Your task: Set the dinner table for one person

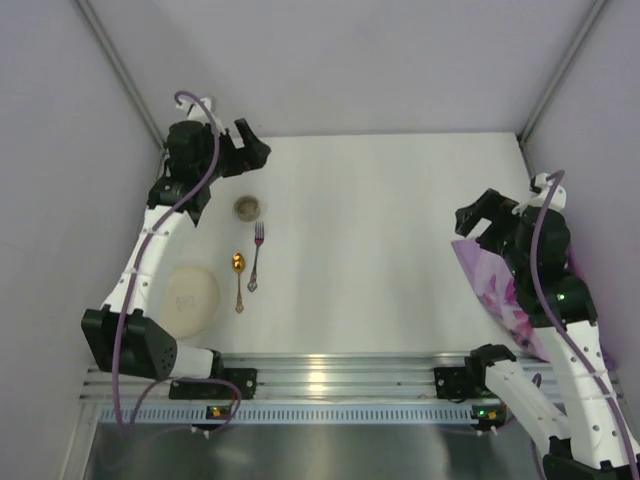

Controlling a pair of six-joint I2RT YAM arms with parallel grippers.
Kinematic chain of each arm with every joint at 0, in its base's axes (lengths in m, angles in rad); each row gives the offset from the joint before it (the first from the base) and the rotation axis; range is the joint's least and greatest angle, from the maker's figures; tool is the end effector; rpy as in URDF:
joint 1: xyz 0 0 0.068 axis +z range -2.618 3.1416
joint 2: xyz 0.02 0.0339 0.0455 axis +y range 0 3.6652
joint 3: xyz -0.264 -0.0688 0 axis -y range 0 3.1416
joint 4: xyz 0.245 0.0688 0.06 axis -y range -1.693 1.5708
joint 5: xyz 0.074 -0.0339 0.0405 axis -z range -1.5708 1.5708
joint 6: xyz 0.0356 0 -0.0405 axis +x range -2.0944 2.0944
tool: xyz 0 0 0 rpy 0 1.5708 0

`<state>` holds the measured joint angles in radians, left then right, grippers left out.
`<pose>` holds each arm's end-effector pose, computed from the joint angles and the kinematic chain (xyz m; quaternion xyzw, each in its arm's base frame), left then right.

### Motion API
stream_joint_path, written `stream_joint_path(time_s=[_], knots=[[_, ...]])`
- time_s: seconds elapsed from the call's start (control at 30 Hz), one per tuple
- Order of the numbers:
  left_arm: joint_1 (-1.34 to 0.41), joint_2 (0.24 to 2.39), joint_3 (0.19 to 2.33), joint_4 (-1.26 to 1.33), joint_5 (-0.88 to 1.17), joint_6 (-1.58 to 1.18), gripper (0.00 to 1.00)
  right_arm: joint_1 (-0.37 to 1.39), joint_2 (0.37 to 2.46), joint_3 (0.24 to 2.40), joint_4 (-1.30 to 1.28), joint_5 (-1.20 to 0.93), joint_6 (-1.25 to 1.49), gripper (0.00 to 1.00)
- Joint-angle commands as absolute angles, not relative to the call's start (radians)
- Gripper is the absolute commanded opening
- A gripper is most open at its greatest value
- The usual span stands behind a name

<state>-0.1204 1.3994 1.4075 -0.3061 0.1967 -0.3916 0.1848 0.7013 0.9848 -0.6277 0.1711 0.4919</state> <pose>0.3204 -0.0458 0.4036 -0.0504 0.8009 -0.2262 0.5522 0.1382 0.0197 0.3732 0.1732 0.7977 0.1244 0.5641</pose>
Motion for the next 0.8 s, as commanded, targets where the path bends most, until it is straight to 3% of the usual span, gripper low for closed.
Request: stream_joint_path(time_s=[0.0, 0.1, 0.13, 0.2, 0.3, 0.47, 0.77], knots=[[-0.209, 1.229, 1.35, -0.246, 0.022, -0.371, 0.98, 0.183, 0.706, 1.026, -0.658, 0.161, 0.526, 1.0], [-0.171, 1.175, 1.182, -0.216, -0.113, -0.65, 0.98, 0.181, 0.713, 1.006, -0.669, 0.144, 0.537, 1.0], [-0.102, 1.172, 1.13, -0.194, 0.047, -0.676, 0.98, 0.183, 0.718, 1.005, -0.669, 0.14, 0.538, 1.0], [-0.098, 1.195, 1.164, -0.275, 0.112, -0.674, 0.98, 0.181, 0.738, 1.009, -0.676, 0.143, 0.528, 1.0], [-0.185, 1.177, 1.229, -0.394, -0.101, -0.568, 0.98, 0.181, 0.767, 1.009, -0.698, 0.19, 0.509, 1.0], [-0.19, 1.117, 1.184, -0.405, -0.108, -0.572, 0.98, 0.181, 0.819, 0.992, -0.692, 0.278, 0.523, 1.0], [-0.316, 1.131, 1.157, -0.534, -0.006, -0.56, 0.92, 0.032, 1.284, 1.063, -0.815, 0.072, 0.512, 1.0]])
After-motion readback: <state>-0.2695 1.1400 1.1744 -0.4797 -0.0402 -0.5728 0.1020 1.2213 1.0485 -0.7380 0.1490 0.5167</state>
